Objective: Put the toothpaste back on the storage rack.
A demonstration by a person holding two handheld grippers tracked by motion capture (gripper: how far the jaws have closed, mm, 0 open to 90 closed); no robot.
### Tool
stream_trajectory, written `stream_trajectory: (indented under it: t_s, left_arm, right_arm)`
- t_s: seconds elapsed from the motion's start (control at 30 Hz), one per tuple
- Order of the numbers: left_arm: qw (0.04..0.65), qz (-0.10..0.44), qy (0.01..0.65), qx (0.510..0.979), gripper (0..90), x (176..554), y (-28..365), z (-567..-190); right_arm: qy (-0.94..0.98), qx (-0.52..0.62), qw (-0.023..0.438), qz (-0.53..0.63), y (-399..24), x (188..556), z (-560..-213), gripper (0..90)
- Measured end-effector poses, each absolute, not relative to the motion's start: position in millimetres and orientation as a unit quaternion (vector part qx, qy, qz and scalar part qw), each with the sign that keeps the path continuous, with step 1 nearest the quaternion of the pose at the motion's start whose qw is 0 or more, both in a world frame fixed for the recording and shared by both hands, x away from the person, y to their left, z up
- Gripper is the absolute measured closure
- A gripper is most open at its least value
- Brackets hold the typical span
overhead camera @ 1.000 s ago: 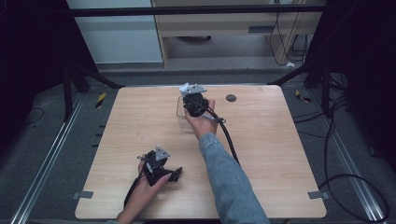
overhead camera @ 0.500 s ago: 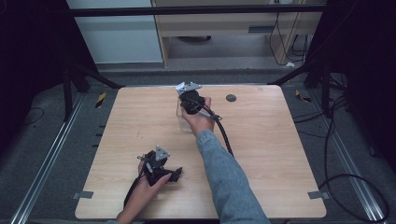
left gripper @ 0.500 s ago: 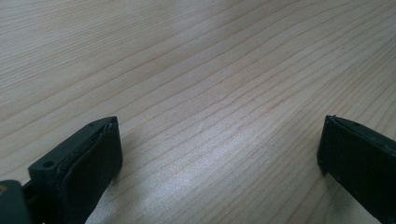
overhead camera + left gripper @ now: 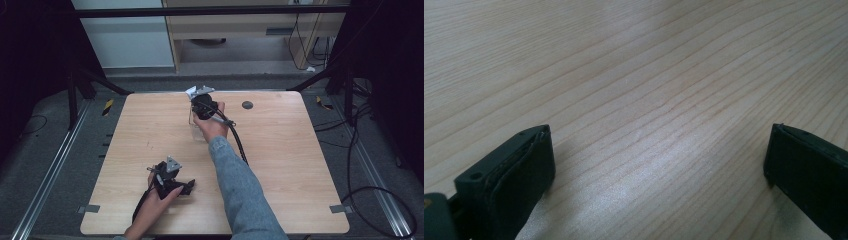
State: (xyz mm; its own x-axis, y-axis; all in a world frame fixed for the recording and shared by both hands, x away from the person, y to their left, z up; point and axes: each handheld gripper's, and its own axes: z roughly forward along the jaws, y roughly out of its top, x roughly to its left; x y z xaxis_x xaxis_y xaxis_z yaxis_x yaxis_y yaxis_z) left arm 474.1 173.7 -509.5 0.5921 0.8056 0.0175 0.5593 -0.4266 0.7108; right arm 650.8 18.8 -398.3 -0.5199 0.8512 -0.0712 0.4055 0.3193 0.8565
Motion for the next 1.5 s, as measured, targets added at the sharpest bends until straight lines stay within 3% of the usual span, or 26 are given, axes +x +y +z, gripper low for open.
stream_trajectory:
  t_s: [1.0, 1.5]
  left_arm:
    - [0.340, 0.181, 0.413, 0.825, 0.0, 474, 174, -509]
    - [0.338, 0.180, 0.411, 0.827, 0.0, 474, 174, -509]
  right_arm:
    - [0.770, 0.412, 0.252, 0.418, 10, 641, -399, 74.1]
    - [0.763, 0.413, 0.253, 0.428, -7, 626, -381, 74.8]
